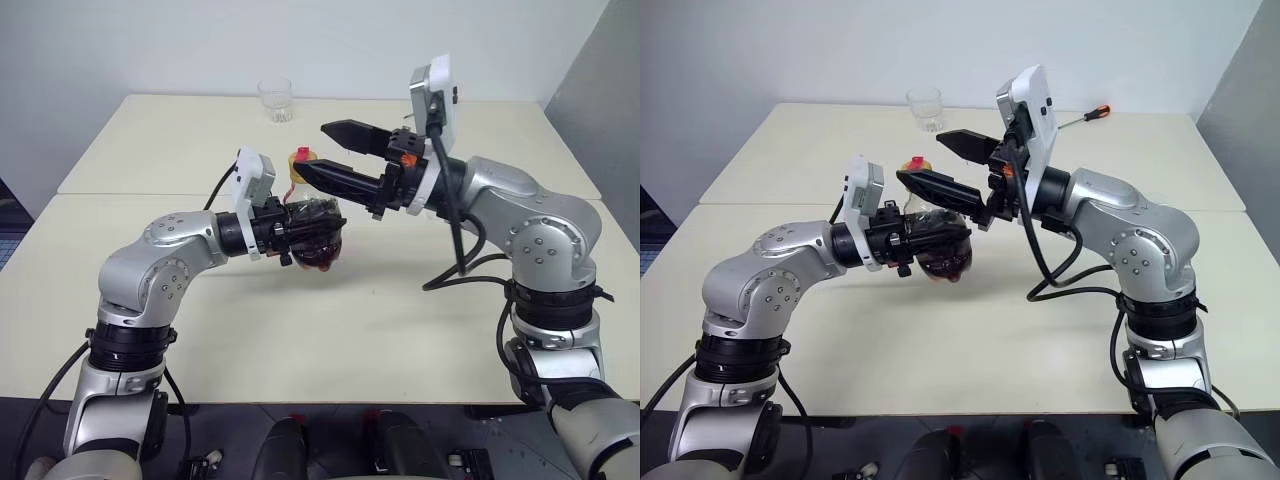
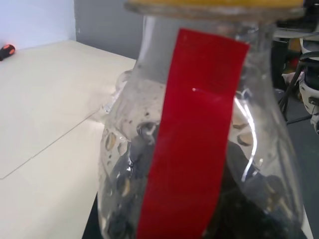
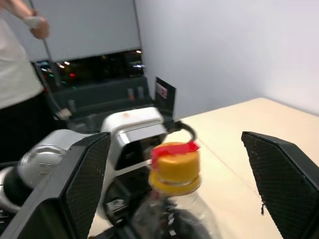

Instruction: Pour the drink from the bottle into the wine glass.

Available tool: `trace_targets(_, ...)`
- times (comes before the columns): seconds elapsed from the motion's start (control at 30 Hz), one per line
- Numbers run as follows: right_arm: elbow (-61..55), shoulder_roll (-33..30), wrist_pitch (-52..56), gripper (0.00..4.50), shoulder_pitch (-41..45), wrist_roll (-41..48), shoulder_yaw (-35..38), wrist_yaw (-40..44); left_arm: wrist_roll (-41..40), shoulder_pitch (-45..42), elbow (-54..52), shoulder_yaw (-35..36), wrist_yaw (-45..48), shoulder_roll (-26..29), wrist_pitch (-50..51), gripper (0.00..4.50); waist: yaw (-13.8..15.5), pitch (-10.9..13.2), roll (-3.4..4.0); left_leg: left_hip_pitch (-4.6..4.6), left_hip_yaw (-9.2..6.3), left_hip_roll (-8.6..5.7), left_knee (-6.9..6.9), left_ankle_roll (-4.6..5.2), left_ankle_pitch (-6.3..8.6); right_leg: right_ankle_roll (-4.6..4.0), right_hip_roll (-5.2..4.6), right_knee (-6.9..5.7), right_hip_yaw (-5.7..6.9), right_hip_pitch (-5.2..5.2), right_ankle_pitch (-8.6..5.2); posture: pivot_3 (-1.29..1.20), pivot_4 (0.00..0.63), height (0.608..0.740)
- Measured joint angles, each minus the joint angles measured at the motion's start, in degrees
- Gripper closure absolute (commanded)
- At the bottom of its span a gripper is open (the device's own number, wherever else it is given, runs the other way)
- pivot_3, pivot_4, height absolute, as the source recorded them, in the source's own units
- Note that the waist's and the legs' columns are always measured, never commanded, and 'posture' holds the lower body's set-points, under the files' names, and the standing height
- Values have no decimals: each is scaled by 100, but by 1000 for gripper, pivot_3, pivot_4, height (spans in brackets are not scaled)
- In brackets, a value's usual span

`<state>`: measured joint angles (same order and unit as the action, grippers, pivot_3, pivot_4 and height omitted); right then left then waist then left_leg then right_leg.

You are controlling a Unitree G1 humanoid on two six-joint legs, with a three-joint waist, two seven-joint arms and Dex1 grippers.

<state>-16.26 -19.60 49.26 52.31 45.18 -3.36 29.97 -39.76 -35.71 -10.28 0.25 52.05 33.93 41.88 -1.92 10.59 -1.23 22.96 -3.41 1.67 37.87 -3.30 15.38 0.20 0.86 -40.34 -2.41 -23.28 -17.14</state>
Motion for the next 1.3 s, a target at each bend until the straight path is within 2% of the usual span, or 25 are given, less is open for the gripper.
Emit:
trace_targets(0.17,2,111,-236,37,2,-542,-233,-86,101,0,84,-1,88,-21,-78,3075,0,0,0,-1,-2,0,1,0,0,0,0,-1,1,0,0,0,150,740)
trace_targets(0.73,373,365,-641,37,49,-1492,-604,125,313,-25,212,-5,203,-134,-156,3075,2,0,0,0,-4,0,2,0,0,-1,-3,-3,3,0,0,0,150,740)
trace_targets(1.3,328,52,-492,37,-61,-1226,-303,375,391,-25,211,-7,111,-150,-132,3075,2,0,0,0,-4,1,2,0,0,-1,-4,-3,2,0,0,0,150,740)
